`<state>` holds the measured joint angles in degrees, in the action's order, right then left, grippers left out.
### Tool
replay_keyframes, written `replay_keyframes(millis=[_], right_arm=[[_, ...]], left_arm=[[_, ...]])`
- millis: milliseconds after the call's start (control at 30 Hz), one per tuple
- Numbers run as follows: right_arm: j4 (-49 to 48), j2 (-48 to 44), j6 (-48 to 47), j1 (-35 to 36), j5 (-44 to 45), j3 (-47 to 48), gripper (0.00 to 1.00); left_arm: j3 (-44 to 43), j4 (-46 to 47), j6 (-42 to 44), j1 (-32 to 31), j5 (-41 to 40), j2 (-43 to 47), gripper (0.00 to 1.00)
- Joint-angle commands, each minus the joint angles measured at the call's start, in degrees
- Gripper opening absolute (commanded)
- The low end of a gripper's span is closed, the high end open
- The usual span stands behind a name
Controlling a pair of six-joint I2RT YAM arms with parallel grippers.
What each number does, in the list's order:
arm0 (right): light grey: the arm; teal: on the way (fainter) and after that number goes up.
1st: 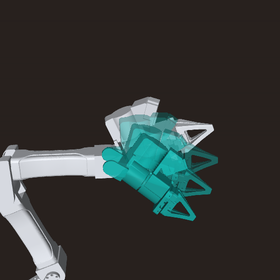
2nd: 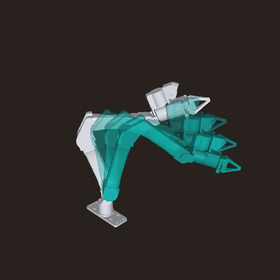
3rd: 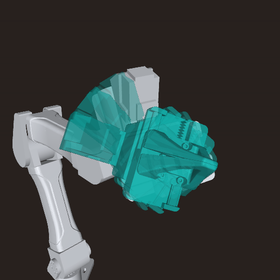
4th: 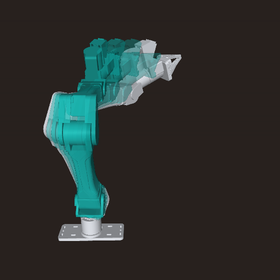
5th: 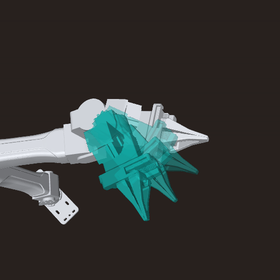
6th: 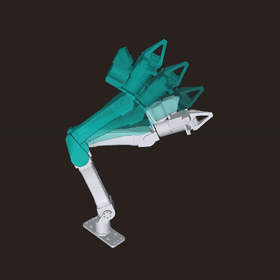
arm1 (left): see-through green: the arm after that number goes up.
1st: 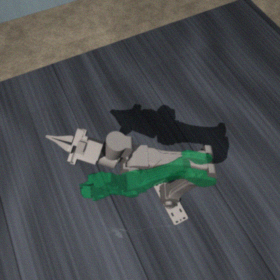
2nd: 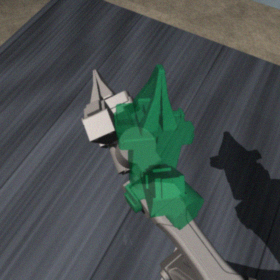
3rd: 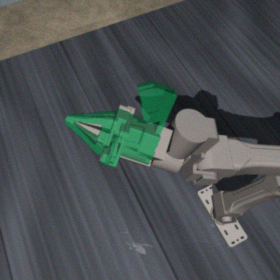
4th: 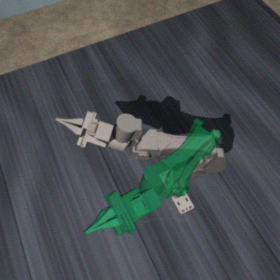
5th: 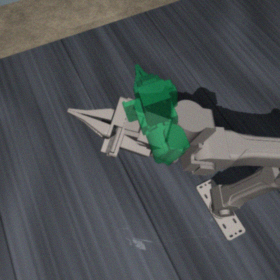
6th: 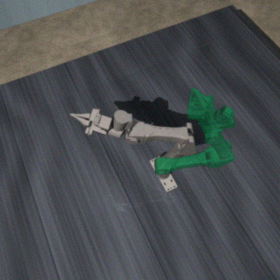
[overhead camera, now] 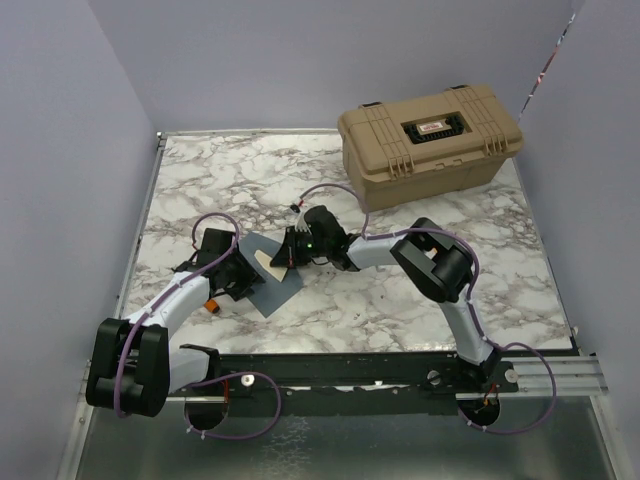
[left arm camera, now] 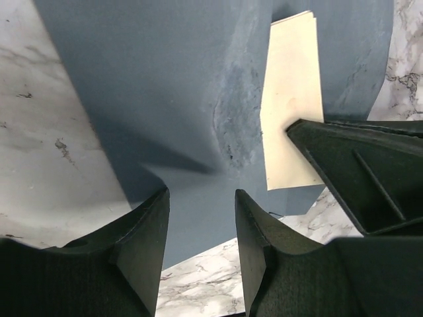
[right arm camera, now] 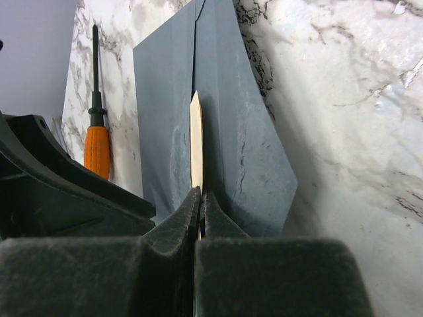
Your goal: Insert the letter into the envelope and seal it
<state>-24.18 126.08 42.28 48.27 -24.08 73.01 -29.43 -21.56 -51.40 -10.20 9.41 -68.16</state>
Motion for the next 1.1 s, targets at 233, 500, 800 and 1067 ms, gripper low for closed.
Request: replay_keyframes(millis=[233, 500, 800, 1067], right_arm=[[3.6, -1.6, -1.8, 1.3, 5.9, 0.1, 0.01], [4.8, -1.9, -3.6, 1.3, 6.7, 1.0, 0.03], [2.8, -1.7, -1.0, 1.3, 7.1, 0.4, 0.00], [-3.2, 0.2, 6.6, 1.5, 8.8, -1.3, 0.00]], left_arm=[[-7.5, -4.1, -3.4, 1.1, 4.3, 0.5, 0.54], [-10.1, -18.3, 1.1, 1.2, -11.8, 2.5, 0.82], [-2.0, -12.6, -4.0, 1.2, -5.5, 2.1, 0.74], [0.3, -8.8, -6.2, 1.2, -3.6, 1.8, 0.47]])
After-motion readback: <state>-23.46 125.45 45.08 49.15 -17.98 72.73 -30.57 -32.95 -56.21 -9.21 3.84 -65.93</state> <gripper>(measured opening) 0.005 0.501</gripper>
